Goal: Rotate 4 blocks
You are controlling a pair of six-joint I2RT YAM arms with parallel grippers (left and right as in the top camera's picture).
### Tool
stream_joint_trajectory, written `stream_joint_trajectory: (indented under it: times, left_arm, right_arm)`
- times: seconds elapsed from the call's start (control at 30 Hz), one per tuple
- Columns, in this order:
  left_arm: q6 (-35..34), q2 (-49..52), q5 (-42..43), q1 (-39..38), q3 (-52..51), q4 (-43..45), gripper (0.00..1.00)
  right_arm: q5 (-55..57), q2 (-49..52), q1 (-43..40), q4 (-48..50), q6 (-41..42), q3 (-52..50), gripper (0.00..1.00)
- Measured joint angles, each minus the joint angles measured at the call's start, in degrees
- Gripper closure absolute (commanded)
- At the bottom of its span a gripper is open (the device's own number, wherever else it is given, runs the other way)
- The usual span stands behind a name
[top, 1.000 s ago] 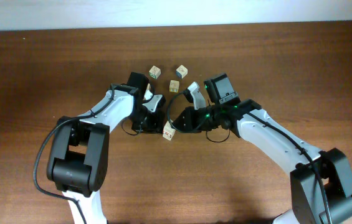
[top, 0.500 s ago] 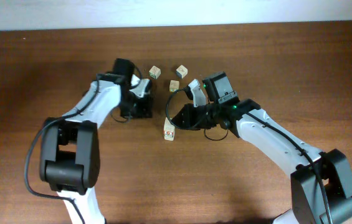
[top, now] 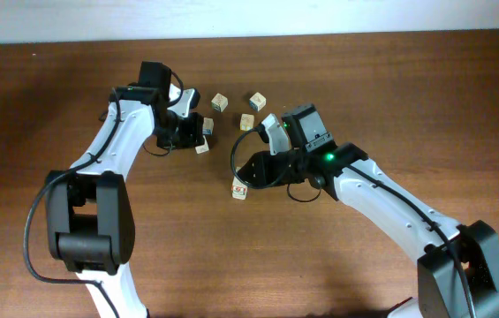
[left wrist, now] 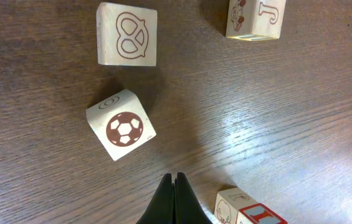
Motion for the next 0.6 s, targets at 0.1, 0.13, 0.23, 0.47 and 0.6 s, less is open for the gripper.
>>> stream_joint_trajectory:
  times: [0.1,0.13,0.23,0.47,0.6]
  left_arm:
    - [0.0,0.0,0.0,0.0,0.0,0.0,1.0]
    - [0.0,0.0,0.0,0.0,0.0,0.0,1.0]
    - [0.0,0.0,0.0,0.0,0.1,0.0,1.0]
    - [0.0,0.0,0.0,0.0,4.3,-0.9,1.0]
    - [0.0,0.0,0.0,0.0,5.9,-0.9,1.0]
  right_arm:
    - [0.6,-0.2,0.0,0.0,0.0,0.0,0.76]
    - [0.6,-0.2,0.1,0.1,0.0,0.0,0.77]
    - [1.5,-0.2,1.6,0.8,-0.6,0.0,0.77]
    - [3.1,-0.4,2.6,1.0,-2.5,0.0,0.74]
    - [3.4,-0.4,2.6,1.8,-3.0,0.0,0.72]
